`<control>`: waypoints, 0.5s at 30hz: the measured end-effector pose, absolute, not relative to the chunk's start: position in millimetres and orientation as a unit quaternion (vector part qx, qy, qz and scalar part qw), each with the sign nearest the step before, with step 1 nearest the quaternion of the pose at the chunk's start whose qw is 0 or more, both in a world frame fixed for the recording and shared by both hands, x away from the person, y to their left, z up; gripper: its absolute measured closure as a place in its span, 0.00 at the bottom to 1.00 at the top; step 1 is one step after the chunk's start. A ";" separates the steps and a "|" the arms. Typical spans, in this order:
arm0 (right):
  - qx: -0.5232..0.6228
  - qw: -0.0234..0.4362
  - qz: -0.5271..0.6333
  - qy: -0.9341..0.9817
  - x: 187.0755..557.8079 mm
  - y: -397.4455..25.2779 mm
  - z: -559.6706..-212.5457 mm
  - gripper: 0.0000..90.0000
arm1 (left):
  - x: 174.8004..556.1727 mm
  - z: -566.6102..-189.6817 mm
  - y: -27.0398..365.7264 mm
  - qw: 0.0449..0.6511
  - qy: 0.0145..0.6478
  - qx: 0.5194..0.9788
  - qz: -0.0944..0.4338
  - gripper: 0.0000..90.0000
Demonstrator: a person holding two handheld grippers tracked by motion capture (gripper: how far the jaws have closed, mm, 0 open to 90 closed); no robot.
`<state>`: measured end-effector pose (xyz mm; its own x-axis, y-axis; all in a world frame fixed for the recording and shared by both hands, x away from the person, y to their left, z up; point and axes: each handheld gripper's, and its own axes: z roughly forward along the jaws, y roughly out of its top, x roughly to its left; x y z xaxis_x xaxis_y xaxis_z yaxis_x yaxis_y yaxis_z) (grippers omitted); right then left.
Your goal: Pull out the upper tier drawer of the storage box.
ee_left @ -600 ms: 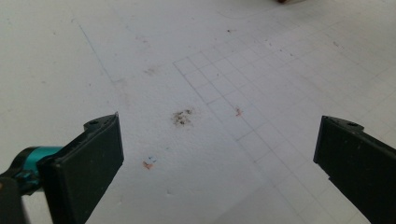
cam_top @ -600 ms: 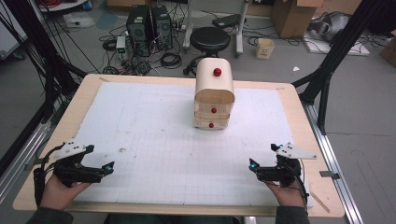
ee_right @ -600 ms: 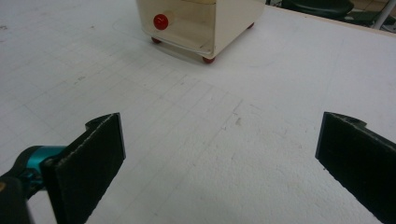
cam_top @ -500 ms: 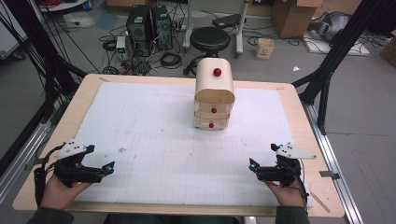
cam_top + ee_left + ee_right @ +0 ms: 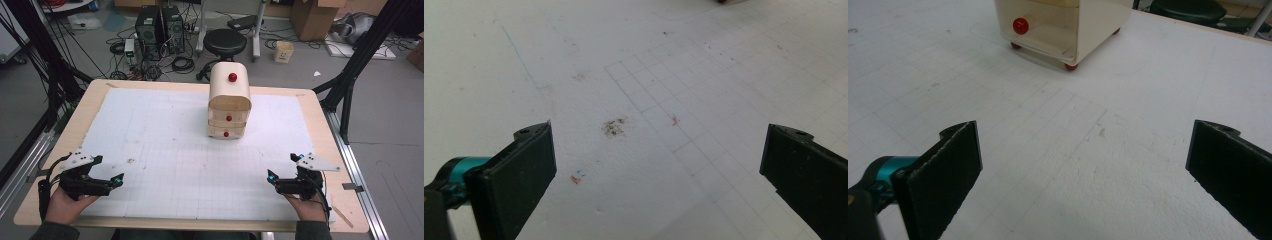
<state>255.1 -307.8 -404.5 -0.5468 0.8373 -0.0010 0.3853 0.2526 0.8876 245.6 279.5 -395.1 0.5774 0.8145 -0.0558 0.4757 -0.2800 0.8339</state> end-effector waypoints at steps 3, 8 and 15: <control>0.404 0.252 0.458 0.751 255.2 -306.9 -403.9 0.00 | 245.8 -394.5 280.3 0.433 0.415 0.776 0.197 0.02; 0.402 0.236 0.456 0.758 255.5 -301.9 -401.6 0.00 | 244.7 -394.1 281.1 0.433 0.414 0.775 0.199 0.02; 0.402 0.238 0.452 0.760 254.9 -293.7 -395.7 0.00 | 243.3 -393.3 282.2 0.434 0.414 0.775 0.200 0.02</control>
<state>254.9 -293.7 -395.7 -0.5637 0.8260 0.0013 0.3947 0.2679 0.8789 243.3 282.2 -393.3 0.5779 0.8146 -0.0496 0.4675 -0.2807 0.8382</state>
